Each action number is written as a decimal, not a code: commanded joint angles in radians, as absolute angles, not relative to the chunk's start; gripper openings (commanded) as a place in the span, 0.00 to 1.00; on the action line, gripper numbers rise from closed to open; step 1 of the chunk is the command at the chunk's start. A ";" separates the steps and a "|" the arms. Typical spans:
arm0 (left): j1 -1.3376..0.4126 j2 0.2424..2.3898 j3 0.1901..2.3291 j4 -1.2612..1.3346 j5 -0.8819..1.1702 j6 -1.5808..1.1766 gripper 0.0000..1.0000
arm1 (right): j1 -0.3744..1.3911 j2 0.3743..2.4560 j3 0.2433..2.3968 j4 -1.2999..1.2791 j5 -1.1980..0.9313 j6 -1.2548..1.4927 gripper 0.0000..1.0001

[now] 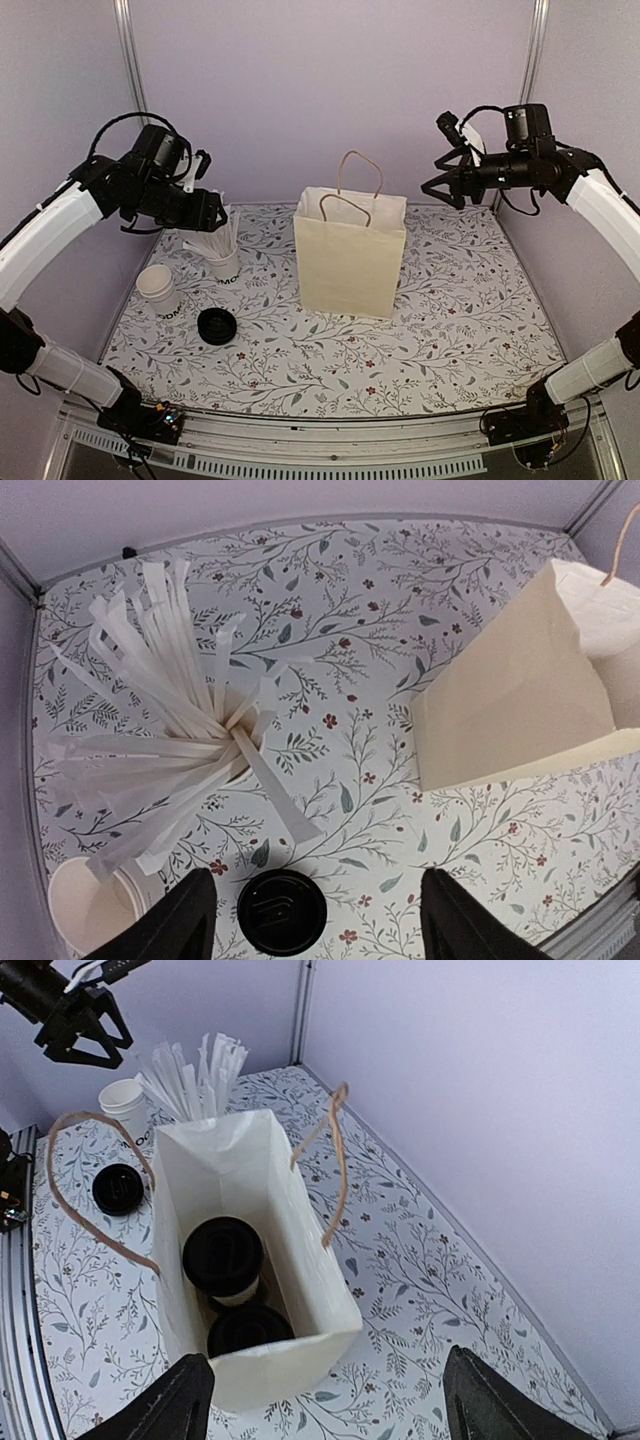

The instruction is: Pack the takeout coffee

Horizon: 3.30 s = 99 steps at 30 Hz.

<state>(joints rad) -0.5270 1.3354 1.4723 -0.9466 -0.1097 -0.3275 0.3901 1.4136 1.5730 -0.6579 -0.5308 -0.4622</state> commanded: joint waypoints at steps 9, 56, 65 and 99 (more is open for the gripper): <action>-0.514 1.378 1.337 -0.862 -0.219 -0.291 0.68 | 0.194 1.261 0.986 -0.240 -0.694 -0.434 0.83; -0.547 1.171 1.701 -0.833 0.036 -0.225 0.00 | 0.193 1.316 0.917 -0.237 -0.654 -0.570 0.83; -0.626 1.335 1.753 -0.797 0.260 -0.169 0.00 | 0.194 1.316 0.919 -0.247 -0.641 -0.592 0.83; -0.713 1.461 1.673 -0.687 -0.202 -0.089 0.73 | 0.193 1.336 0.917 -0.265 -0.638 -0.624 0.85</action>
<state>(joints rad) -0.7078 1.5139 1.7668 -0.7147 -0.0662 -0.1005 0.1959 1.3304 0.9279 -0.2501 -0.6376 -0.6144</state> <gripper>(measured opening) 0.745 0.851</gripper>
